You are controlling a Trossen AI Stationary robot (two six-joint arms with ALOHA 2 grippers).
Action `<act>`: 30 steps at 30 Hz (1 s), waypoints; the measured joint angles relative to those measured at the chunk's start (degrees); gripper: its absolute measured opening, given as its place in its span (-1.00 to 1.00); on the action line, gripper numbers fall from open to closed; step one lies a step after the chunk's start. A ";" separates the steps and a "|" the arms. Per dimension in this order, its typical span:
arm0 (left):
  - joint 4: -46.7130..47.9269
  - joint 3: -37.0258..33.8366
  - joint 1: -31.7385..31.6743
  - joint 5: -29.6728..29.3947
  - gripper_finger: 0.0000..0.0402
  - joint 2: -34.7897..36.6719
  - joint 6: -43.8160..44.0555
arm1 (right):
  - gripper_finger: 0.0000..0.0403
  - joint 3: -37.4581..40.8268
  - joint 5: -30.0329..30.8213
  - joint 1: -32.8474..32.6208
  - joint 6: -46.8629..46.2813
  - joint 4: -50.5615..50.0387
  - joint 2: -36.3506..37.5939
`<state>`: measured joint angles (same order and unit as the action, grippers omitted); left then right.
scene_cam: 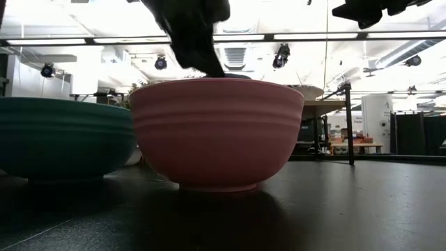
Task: Place and stack bowls onto a shelf
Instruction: Stack the orange bowl on top of the blue bowl
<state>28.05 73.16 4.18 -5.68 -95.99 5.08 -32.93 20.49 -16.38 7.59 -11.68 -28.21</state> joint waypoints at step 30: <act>0.13 0.79 -4.24 -7.84 -0.37 -6.73 -5.11 | 0.17 0.02 0.48 0.00 0.53 -0.09 0.00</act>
<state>28.18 73.95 -0.05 -13.52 -102.72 -0.03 -32.91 20.97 -16.38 8.12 -11.77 -28.21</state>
